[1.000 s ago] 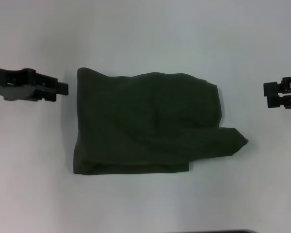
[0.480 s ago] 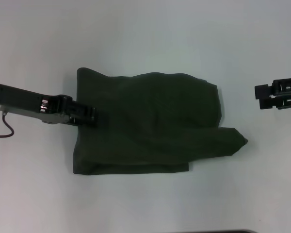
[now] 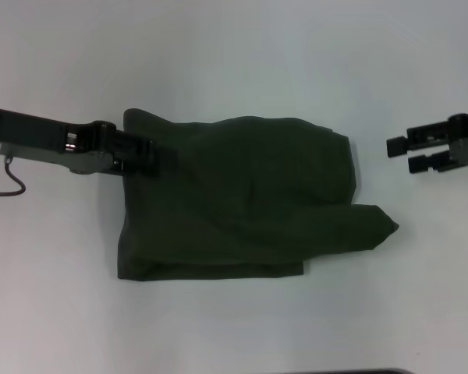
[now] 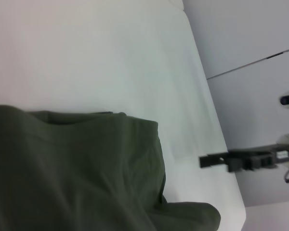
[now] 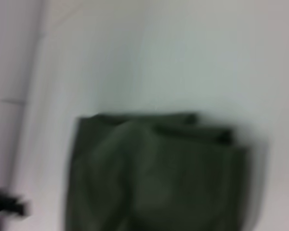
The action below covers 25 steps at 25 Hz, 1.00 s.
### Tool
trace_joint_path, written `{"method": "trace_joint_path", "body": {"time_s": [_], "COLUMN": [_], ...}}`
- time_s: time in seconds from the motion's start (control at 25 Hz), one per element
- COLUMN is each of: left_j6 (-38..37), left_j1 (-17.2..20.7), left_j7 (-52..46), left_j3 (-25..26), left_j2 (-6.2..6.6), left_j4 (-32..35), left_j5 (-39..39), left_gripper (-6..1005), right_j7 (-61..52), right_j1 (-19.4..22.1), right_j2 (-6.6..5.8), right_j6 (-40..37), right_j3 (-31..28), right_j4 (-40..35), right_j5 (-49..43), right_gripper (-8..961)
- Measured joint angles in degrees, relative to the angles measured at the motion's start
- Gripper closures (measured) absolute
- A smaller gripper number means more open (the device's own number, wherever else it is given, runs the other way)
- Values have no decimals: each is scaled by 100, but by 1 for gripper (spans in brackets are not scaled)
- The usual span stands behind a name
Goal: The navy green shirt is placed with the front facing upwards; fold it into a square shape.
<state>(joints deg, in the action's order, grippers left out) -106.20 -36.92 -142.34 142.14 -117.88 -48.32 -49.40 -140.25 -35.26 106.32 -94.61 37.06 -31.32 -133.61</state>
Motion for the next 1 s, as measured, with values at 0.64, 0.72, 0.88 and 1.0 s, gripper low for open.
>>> {"method": "trace_joint_path", "body": {"time_s": [0.64,0.72,0.88,1.0], "left_j6": [26,61,98,102], "left_j1": [2,-7,-19,-24], "left_j7": [34,41,45,47], "left_j3": [145,148,147,148], "left_j2": [-7,-8,-15,-18], "left_j4": [29,35,40,42], "left_j5": [-140,-140,-140,-140], "left_gripper": [521,520,520,520], "right_j7": [54,50,46,45], "right_j1": [-458,-462,-465,-469], "right_j2": [520,527,552,561], "right_j6": [1210,1214,1228,1252], "right_j3": [144,156,197,219], "right_j4": [172,224,264,297], "right_j5": [-252,-254,-256,-259], "right_gripper": [119,119,119,120]}}
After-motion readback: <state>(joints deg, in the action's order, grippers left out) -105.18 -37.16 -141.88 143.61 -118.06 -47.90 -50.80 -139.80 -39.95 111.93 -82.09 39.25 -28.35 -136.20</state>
